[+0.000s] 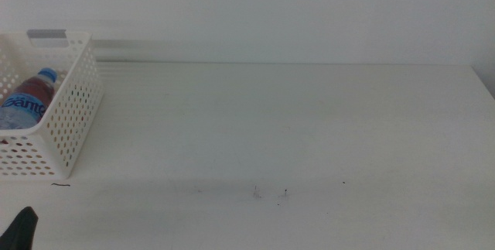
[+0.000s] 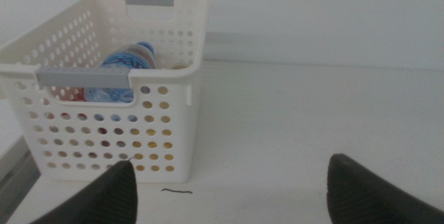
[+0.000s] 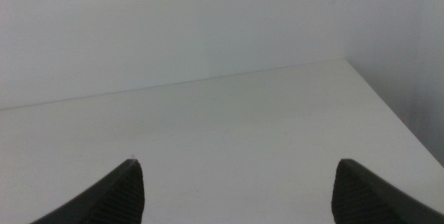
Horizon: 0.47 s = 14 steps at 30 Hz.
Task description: Use arms to grab the bottles and put them into the dustbin to the left of the table.
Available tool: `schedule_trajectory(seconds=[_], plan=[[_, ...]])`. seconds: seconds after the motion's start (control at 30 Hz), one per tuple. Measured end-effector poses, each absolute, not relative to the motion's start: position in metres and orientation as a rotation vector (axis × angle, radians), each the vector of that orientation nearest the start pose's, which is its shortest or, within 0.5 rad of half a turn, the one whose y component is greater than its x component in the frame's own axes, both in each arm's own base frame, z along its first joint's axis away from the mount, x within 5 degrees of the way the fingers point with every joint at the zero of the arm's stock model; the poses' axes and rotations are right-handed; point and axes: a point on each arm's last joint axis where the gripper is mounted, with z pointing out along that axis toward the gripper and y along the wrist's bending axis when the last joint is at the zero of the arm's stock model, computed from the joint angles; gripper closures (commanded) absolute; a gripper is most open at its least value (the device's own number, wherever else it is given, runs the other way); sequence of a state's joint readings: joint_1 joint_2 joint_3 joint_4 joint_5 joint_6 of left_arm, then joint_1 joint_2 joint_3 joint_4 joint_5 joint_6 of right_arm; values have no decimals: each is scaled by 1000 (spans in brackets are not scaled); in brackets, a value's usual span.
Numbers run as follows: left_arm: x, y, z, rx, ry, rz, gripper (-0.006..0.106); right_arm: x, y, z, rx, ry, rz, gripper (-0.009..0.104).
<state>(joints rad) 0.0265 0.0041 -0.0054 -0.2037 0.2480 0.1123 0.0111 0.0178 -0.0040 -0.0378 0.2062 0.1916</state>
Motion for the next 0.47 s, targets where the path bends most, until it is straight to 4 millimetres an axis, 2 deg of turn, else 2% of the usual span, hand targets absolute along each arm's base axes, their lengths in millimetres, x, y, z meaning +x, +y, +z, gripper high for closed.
schedule_trajectory(seconds=[0.47], plan=[[56,-2,190,-68,1737,-74,7,56,0,196,120,1681,110,3]])
